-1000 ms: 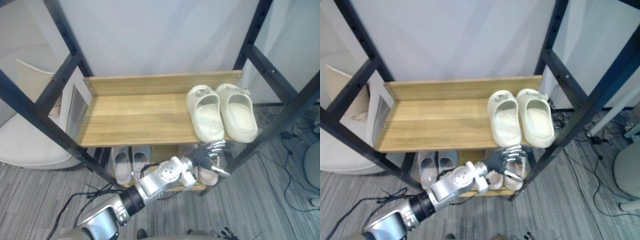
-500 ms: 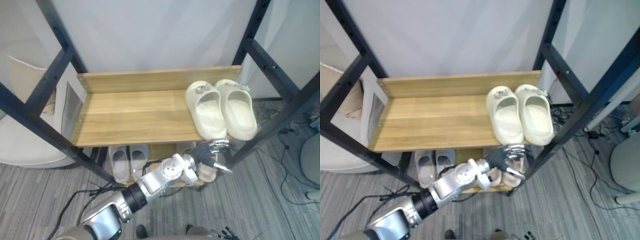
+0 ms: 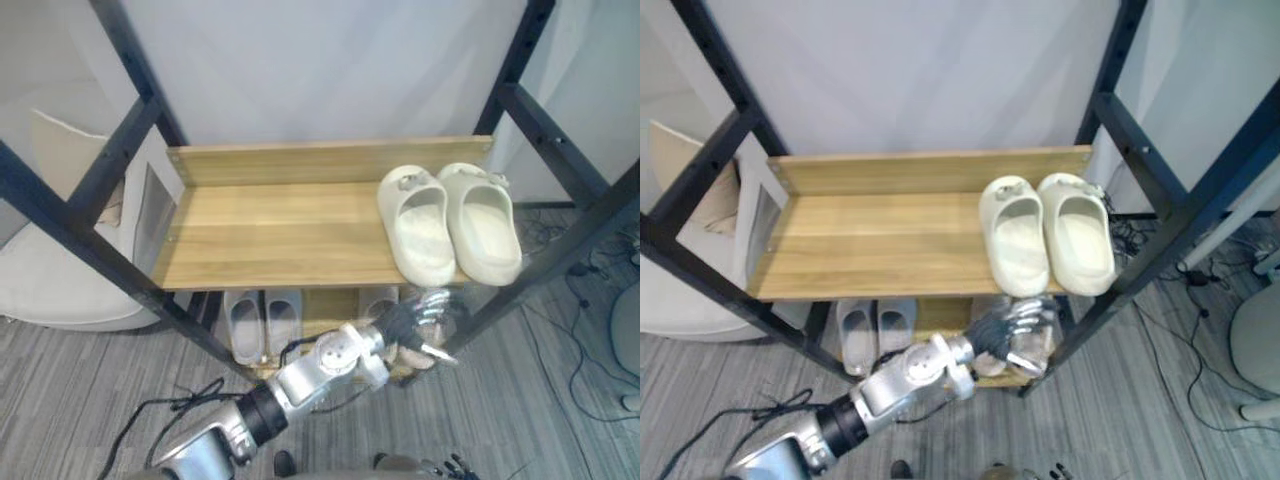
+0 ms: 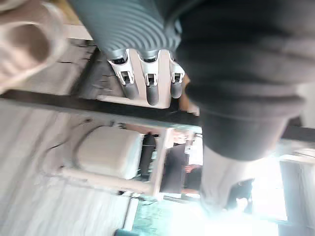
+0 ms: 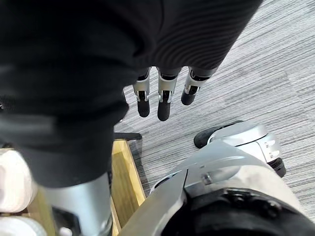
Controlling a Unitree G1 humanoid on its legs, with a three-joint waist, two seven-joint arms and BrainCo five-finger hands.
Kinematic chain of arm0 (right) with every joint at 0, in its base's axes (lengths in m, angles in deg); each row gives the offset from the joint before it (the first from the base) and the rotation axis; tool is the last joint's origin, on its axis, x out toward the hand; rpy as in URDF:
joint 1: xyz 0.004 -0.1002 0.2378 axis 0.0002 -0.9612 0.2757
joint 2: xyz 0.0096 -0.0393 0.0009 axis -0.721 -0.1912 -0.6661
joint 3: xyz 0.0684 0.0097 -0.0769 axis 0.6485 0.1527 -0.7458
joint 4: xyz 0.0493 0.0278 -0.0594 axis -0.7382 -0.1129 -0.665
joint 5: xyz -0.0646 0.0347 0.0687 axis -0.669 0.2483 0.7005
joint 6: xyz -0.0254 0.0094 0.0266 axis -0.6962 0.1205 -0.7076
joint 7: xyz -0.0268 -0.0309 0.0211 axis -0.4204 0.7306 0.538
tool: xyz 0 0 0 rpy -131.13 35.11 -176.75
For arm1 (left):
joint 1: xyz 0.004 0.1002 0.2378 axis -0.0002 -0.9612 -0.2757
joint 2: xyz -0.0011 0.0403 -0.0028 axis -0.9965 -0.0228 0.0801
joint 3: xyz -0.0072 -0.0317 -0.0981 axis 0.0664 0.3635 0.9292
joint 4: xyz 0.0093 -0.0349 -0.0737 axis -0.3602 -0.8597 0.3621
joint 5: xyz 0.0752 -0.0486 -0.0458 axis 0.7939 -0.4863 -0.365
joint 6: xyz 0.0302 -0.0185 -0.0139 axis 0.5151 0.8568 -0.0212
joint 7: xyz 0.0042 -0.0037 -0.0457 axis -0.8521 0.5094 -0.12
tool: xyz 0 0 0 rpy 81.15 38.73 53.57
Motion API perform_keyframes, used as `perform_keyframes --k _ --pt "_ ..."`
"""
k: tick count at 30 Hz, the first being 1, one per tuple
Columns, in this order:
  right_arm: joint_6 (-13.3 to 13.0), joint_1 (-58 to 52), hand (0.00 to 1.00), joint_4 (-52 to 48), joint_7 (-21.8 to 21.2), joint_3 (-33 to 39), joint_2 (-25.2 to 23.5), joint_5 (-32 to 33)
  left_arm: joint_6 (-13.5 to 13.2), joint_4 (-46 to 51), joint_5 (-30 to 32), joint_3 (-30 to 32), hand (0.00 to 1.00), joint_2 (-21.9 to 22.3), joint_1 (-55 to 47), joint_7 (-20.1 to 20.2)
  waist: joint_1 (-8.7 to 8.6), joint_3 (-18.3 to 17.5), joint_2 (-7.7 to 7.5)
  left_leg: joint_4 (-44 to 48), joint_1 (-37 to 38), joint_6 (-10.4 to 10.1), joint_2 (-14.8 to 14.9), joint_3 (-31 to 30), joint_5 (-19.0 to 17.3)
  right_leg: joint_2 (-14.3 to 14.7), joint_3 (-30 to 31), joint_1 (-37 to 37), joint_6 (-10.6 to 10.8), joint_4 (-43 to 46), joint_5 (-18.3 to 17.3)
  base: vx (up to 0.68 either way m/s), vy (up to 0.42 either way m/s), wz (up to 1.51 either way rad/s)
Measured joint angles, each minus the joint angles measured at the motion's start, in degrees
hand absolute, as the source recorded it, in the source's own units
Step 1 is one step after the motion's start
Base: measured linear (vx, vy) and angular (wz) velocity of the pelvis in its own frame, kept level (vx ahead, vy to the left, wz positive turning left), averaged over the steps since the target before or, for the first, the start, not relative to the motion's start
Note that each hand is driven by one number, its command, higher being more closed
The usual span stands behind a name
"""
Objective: Organize the slippers on the shoe rack
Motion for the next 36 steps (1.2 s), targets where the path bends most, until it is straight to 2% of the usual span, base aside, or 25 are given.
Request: perform_keyframes --k 4,8,11,14,18,24,30,32,36 --pt "0.00 0.16 0.00 0.00 0.03 -0.76 0.10 0.00 0.11 -0.95 1.25 -0.13 0.00 -0.48 -5.77 1.23 0.31 -0.01 0.00 0.00 0.33 0.07 -0.02 -0.28 0.10 -0.04 -0.03 -0.03 0.04 1.02 -0.47 -0.04 -0.009 0.02" --pt "-0.02 0.22 0.00 0.00 0.15 -1.67 0.31 0.01 0.13 -6.89 4.45 1.41 0.00 -1.19 -9.62 1.99 0.59 -0.37 0.14 0.00 0.93 0.06 0.02 -0.38 0.12 -0.03 -0.03 0.41 0.08 1.33 -0.77 -0.04 -0.013 0.01" --pt "0.02 0.22 0.00 0.09 0.15 -1.86 0.18 0.01 0.22 -13.51 7.79 6.09 0.00 -1.70 -13.06 1.89 0.95 -1.08 -0.02 0.00 1.05 0.04 0.05 -0.76 0.13 -0.03 -0.26 0.36 0.08 2.06 -1.27 -0.02 -0.018 0.05" --pt "0.13 0.34 0.00 0.17 0.15 -2.20 0.08 0.00 0.21 -20.82 12.58 12.71 0.00 -1.59 -15.11 1.32 2.35 -1.42 -0.28 0.00 1.21 -0.01 0.07 -0.95 0.16 -0.01 -0.42 0.61 0.05 2.09 -1.31 -0.02 -0.016 0.03" --pt "0.32 0.80 0.00 0.35 0.26 -2.39 -0.21 0.00 0.17 -29.47 16.72 19.85 0.00 -1.67 -16.87 -1.46 2.98 -1.77 -0.88 0.00 1.63 -0.08 0.07 -1.10 0.23 0.00 -0.55 1.12 0.05 2.09 -1.31 -0.01 -0.004 0.01" --pt "0.50 1.57 0.00 2.83 0.84 -2.34 -1.72 -0.05 0.13 -42.60 21.68 30.32 0.00 -1.17 -19.18 -4.97 3.40 -2.64 -3.08 0.00 2.43 -0.15 0.11 -0.97 0.31 0.04 -0.30 1.82 0.01 2.15 -1.33 -0.04 -0.010 -0.01" --pt "0.39 1.70 0.00 3.98 1.00 -2.39 -1.62 -0.41 0.10 -47.43 23.79 38.17 0.00 -0.30 -21.30 -7.63 4.52 -2.20 -2.92 -0.03 3.77 -0.09 0.15 -0.51 0.43 0.00 0.20 2.49 -0.03 2.58 -1.45 -0.06 -0.004 -0.04" --pt "0.36 1.81 0.00 4.84 1.12 -2.39 -1.63 -0.41 0.05 -47.45 24.17 40.28 0.00 0.44 -22.02 -8.61 4.79 -1.95 -2.78 -0.03 2.92 -0.08 0.03 -1.66 0.58 -0.09 -0.86 2.22 0.07 2.89 -1.91 -0.08 -0.019 0.30" --pt "-0.18 2.99 0.00 5.09 1.49 -2.41 -1.57 -0.52 -0.14 -47.54 24.09 44.16 0.00 1.07 -21.56 -9.95 5.40 -0.34 -2.81 0.25 -2.45 -0.03 -0.18 -6.62 3.24 0.04 -5.50 -0.71 -0.13 4.04 -1.81 -0.08 -0.035 0.63"
